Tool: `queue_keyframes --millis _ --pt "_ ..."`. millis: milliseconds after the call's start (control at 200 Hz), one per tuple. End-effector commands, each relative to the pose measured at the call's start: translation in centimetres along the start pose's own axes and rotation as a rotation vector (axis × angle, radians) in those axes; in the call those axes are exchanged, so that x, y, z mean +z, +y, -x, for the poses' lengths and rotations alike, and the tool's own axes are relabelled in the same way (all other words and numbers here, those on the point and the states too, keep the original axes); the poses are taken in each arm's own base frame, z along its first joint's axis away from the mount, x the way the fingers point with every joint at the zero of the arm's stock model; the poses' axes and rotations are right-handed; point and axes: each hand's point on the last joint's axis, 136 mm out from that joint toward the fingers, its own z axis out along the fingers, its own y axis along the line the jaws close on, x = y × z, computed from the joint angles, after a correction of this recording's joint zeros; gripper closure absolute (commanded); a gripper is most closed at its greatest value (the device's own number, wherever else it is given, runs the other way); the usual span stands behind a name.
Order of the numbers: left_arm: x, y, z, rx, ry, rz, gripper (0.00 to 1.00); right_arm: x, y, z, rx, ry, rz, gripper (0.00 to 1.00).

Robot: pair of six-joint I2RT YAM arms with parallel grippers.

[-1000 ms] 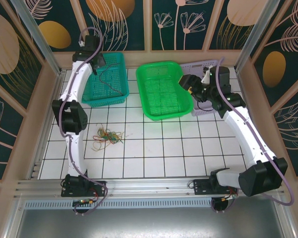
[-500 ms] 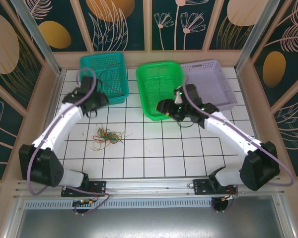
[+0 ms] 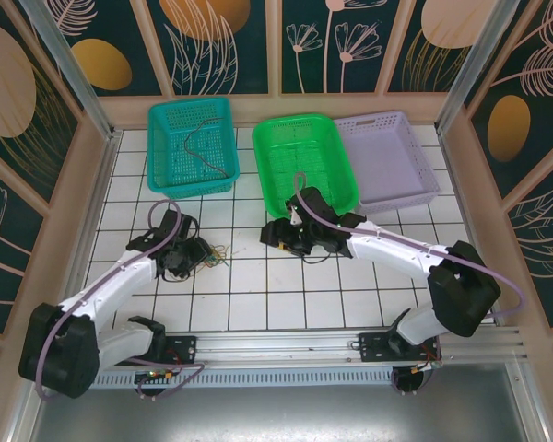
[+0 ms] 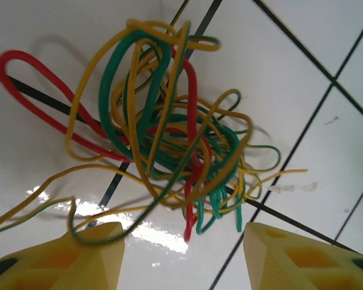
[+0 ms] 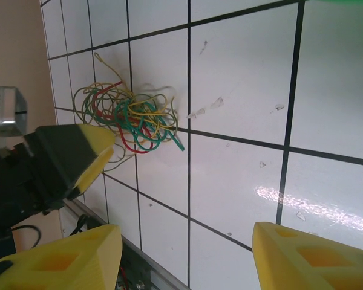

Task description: Untangle the cables

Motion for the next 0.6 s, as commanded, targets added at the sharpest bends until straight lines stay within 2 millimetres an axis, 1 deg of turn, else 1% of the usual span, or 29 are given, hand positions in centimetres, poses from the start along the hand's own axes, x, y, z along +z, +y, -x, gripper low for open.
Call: queue_keyframes --millis 0,60,115,200,215,270,345,425,495,551,596 --pt "1.8 -0.2 0.2 0.006 -0.005 -0.004 0.51 0.6 0.1 -0.2 0.026 -0.013 0.017 0.41" --pt "2.4 0.4 0.4 0.037 -0.018 0.028 0.61 0.6 -0.2 -0.4 0.031 -0.017 0.014 0.41" --pt "2.6 0.2 0.4 0.052 -0.026 0.008 0.71 0.6 -0.5 -0.4 0.036 -0.022 0.01 0.41" --pt "2.8 -0.8 -0.2 0.072 -0.008 -0.057 0.97 0.5 -1.0 -0.4 0.044 -0.032 -0.001 0.42" --pt "2.8 -1.1 -0.3 0.079 -0.001 -0.072 1.0 0.5 -1.0 -0.4 0.045 -0.033 -0.003 0.42" --pt "2.7 -2.0 -1.2 0.115 0.028 -0.111 1.0 0.4 -1.2 -0.4 0.05 -0.04 -0.005 0.43" --pt "2.1 -3.8 -3.1 0.18 0.088 -0.197 1.0 0.0 -1.0 -0.2 0.053 -0.051 0.005 0.44" --pt "0.6 -6.5 -5.4 0.262 0.159 -0.329 1.0 -0.4 -1.1 0.2 0.06 -0.059 0.009 0.45" --pt "-0.8 -8.3 -7.4 0.34 0.204 -0.419 1.0 -0.6 -1.4 0.5 0.066 -0.062 0.009 0.46" --pt "-1.7 -8.9 -8.8 0.401 0.24 -0.458 1.0 -0.7 -1.8 0.7 0.071 -0.064 0.002 0.46" --pt "-2.2 -9.0 -9.7 0.438 0.262 -0.481 1.0 -0.8 -2.3 0.7 0.074 -0.062 -0.005 0.46"
